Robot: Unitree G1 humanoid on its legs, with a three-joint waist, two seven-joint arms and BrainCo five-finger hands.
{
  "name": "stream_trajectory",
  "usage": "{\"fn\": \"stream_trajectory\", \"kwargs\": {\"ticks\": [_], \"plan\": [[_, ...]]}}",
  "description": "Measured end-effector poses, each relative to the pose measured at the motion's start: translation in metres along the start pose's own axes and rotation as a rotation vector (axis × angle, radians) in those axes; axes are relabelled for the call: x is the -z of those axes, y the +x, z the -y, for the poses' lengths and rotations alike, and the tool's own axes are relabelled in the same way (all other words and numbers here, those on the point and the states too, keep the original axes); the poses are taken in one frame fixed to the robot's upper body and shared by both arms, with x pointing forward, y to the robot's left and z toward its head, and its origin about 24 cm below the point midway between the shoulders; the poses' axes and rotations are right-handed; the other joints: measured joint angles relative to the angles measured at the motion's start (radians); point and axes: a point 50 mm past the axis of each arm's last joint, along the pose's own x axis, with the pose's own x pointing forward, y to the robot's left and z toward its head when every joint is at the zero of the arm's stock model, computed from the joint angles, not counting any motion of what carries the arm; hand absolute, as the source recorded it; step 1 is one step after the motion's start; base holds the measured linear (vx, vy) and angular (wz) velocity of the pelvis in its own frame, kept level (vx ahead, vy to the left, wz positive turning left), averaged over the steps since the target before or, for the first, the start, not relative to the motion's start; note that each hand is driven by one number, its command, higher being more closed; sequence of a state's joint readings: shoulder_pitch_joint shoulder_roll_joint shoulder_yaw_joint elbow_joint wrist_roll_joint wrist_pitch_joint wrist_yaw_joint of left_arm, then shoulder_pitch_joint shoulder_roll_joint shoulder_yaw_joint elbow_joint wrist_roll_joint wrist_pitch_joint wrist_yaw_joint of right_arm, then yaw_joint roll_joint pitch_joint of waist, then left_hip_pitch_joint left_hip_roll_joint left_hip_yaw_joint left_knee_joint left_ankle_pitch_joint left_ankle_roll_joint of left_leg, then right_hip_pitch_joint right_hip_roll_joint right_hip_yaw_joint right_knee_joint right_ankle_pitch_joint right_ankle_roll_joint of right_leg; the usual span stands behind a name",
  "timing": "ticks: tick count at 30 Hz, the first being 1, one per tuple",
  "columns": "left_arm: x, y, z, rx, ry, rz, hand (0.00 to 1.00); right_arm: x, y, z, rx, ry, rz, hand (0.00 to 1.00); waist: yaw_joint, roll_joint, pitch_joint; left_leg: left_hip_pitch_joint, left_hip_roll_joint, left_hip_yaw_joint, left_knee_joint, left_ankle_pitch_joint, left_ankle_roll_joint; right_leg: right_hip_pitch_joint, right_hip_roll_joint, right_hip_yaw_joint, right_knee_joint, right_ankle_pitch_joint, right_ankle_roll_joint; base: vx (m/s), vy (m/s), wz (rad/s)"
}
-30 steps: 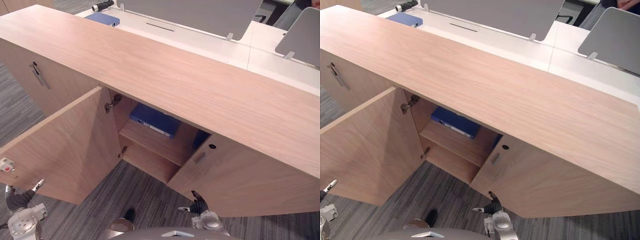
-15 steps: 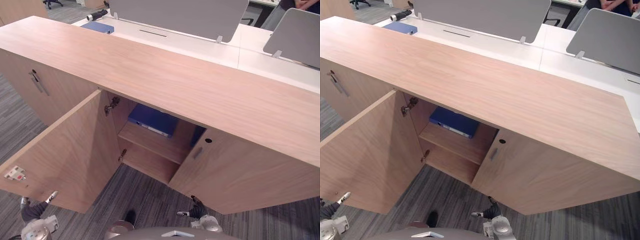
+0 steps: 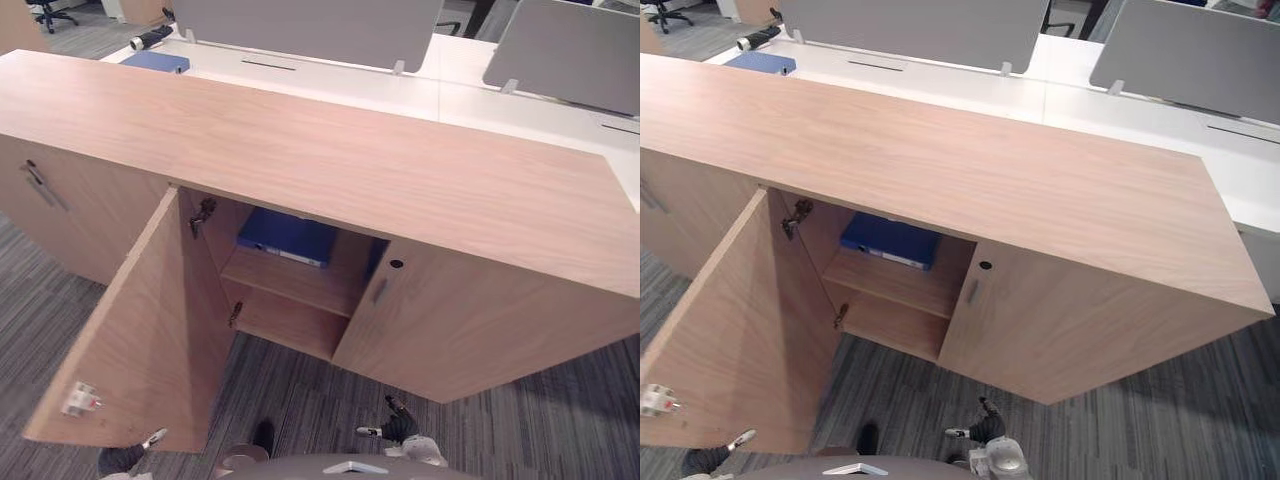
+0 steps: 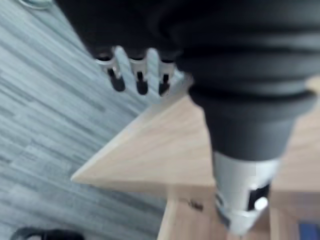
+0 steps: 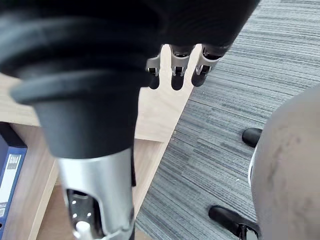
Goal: Walk over to the cabinet, pick up the folder, carry it to the office cabinet, place the folder inside the office cabinet, then close the office cabinet door
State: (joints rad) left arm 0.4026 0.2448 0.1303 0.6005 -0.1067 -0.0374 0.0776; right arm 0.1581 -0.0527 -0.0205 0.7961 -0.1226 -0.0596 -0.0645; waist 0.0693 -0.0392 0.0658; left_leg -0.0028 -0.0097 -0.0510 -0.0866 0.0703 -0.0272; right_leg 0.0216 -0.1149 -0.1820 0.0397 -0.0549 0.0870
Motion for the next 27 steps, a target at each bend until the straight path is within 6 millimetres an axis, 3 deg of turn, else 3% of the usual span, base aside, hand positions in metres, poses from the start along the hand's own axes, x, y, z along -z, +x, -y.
{"fn": "stream_trajectory", "kwargs": {"ticks": [7, 12, 16, 19, 21, 27], "plan": [[0.013, -0.012, 0.047, 0.208, 0.001, -0.031, 0.0, -0.002, 0.001, 0.002, -0.015, -0.004, 0.008, 0.0, -0.024, 0.028, -0.005, -0.015, 0.011, 0.066, 0.0, 0.0, 0.0, -0.061, 0.015, 0.077, 0.016, 0.005, -0.009, -0.02, 0.009, -0.3], [0.016, -0.015, 0.051, 0.222, 0.004, -0.035, 0.0, -0.001, -0.002, 0.002, -0.012, 0.018, 0.012, 0.0, -0.036, 0.028, -0.005, -0.014, 0.029, 0.104, 0.0, 0.0, -0.002, -0.082, 0.035, 0.115, 0.017, 0.016, -0.033, -0.03, -0.018, -0.28], [0.011, -0.017, 0.066, 0.29, 0.035, -0.016, 0.0, 0.0, -0.003, 0.003, -0.007, 0.023, 0.009, 0.0, -0.069, 0.028, -0.005, -0.013, 0.035, 0.132, 0.0, 0.001, -0.002, -0.093, 0.035, 0.123, 0.013, 0.03, -0.054, -0.03, 0.001, -0.21], [-0.011, -0.011, 0.085, 0.383, 0.059, 0.052, 0.0, 0.0, -0.003, 0.004, -0.004, 0.028, 0.01, 0.0, -0.083, 0.027, -0.012, -0.012, 0.035, 0.155, 0.0, 0.0, -0.002, -0.094, 0.037, 0.141, -0.006, 0.037, -0.064, -0.03, 0.024, -0.26], [-0.038, -0.006, 0.104, 0.445, 0.075, 0.14, 0.0, 0.001, -0.003, 0.004, -0.003, 0.029, 0.008, 0.0, -0.1, 0.027, -0.028, -0.012, 0.035, 0.167, 0.0, 0.0, -0.002, -0.093, 0.035, 0.145, -0.025, 0.042, -0.071, -0.01, 0.02, -0.25], [-0.103, -0.015, 0.151, 0.606, 0.087, 0.393, 0.0, 0.001, -0.002, 0.003, -0.004, 0.034, 0.006, 0.0, -0.134, 0.023, -0.052, -0.011, 0.027, 0.192, 0.0, -0.002, 0.002, -0.088, 0.031, 0.171, -0.06, 0.042, -0.07, 0.03, 0.038, -0.17]]}}
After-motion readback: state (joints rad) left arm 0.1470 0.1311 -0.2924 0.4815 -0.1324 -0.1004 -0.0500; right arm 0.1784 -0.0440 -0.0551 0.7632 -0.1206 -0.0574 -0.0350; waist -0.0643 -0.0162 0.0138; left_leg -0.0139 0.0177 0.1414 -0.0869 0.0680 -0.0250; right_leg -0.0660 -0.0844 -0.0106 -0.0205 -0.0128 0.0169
